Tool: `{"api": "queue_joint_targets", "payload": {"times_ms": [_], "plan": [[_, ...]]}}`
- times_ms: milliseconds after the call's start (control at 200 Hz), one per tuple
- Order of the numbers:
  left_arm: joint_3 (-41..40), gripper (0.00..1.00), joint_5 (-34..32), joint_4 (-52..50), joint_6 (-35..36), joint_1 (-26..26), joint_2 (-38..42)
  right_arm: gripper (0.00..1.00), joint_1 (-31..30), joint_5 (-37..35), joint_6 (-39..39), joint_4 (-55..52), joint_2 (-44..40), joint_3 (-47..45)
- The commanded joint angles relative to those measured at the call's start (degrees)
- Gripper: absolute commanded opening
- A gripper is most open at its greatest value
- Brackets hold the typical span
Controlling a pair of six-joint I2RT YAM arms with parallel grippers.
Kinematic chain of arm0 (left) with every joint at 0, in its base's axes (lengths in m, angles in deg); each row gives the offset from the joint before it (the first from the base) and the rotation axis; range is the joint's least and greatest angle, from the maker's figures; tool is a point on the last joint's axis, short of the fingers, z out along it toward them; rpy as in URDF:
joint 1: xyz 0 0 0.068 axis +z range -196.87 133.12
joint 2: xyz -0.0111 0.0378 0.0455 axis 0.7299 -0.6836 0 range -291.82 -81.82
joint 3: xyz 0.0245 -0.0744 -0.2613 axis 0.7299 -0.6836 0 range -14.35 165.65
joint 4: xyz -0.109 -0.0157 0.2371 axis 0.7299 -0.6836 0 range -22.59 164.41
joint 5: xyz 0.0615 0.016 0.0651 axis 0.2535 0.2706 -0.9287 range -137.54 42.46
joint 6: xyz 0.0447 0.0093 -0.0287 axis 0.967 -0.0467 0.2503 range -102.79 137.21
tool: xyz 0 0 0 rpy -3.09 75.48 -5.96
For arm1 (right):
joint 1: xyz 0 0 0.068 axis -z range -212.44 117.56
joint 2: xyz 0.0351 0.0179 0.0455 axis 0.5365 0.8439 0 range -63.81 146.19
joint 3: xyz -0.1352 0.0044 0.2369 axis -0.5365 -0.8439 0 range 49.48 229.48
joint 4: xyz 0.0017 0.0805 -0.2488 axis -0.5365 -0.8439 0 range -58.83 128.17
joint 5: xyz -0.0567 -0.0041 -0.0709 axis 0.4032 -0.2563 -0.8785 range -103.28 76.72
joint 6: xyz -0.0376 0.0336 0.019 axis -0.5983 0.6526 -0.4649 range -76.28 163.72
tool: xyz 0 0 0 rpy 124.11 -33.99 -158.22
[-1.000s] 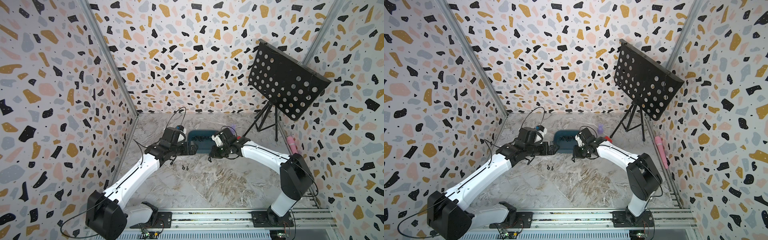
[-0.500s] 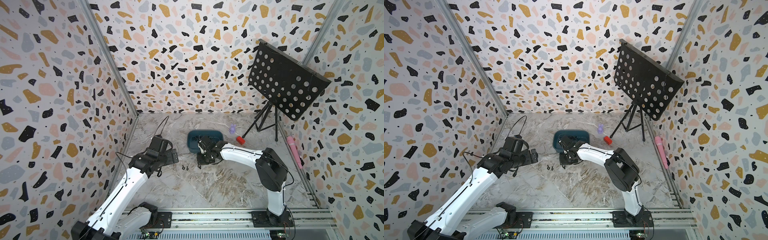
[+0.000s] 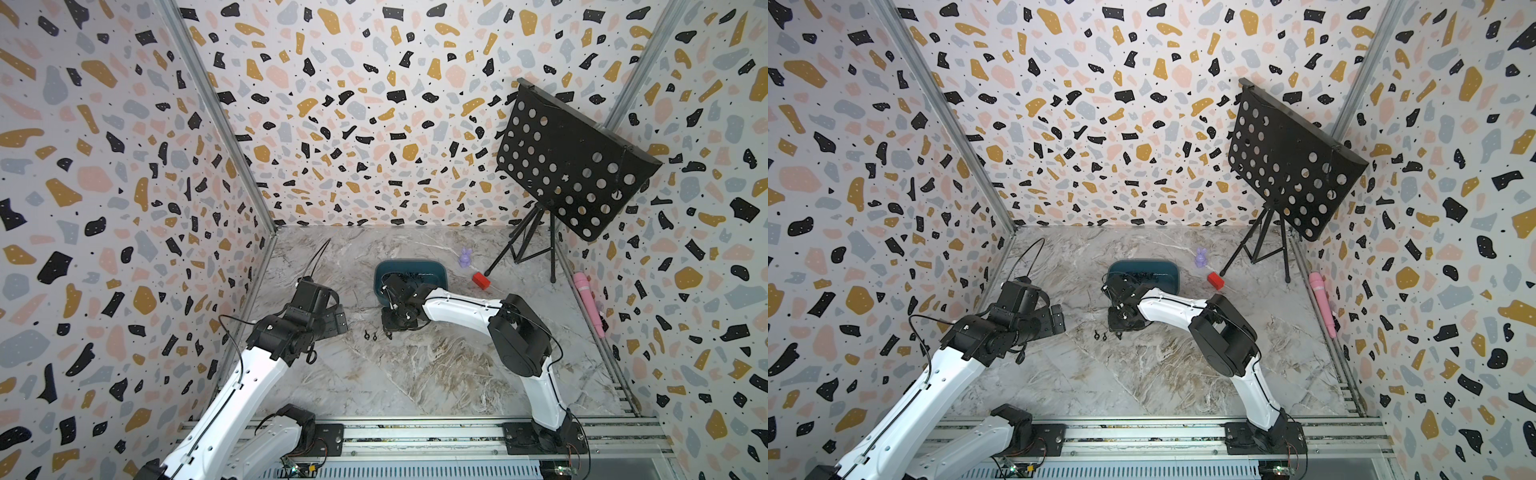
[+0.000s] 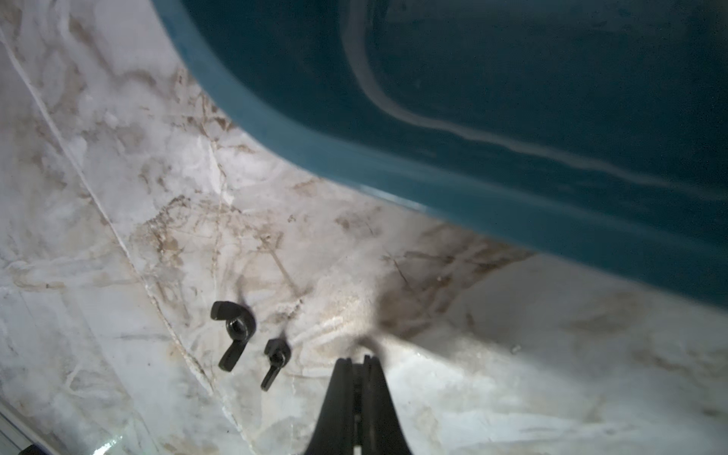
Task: Take out the wing nut from the storage box
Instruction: Place the wing nut at the center of the board.
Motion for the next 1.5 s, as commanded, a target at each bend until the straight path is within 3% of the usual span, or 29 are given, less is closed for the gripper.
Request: {"api": "queue_joint_targets", "payload": {"times_ms": [0, 451, 591, 766, 1001, 1241, 1497], "plan": [[-1.28, 1.0, -1.25, -1.29, -0.29, 0.38, 0.98, 0.0, -0.76, -0.52, 1.55, -1.7, 0.04, 2.6], [-2.36, 1.0, -0.83, -1.72, 0.19, 0.34, 2.39, 0.0, -2.16, -0.81, 4.8, -4.18, 0.91, 3.65], [-2.3, 1.0, -0.39, -1.71, 0.14, 0.41, 2.54, 0.19, -2.19, -1.12, 4.28, -3.72, 0.49, 3.75], [-2.13, 1.0, 0.14, -1.62, 0.14, 0.39, 2.63, 0.35, -2.08, -1.05, 2.87, -2.5, -0.38, 4.25], [-2.09, 1.0, 2.27, -0.74, 1.01, 0.39, 2.26, 0.42, -0.99, -1.81, 0.85, -2.31, -4.21, 3.68], [-1.83, 1.0, 4.81, 3.58, 3.23, 0.38, 0.95, 0.56, 3.15, -2.5, -3.48, -1.07, -13.77, -1.56], [-0.87, 0.89, 12.24, 10.69, 3.92, 0.39, -5.09, 0.77, 8.76, -4.29, -9.46, -2.28, -24.61, -8.69]]}}
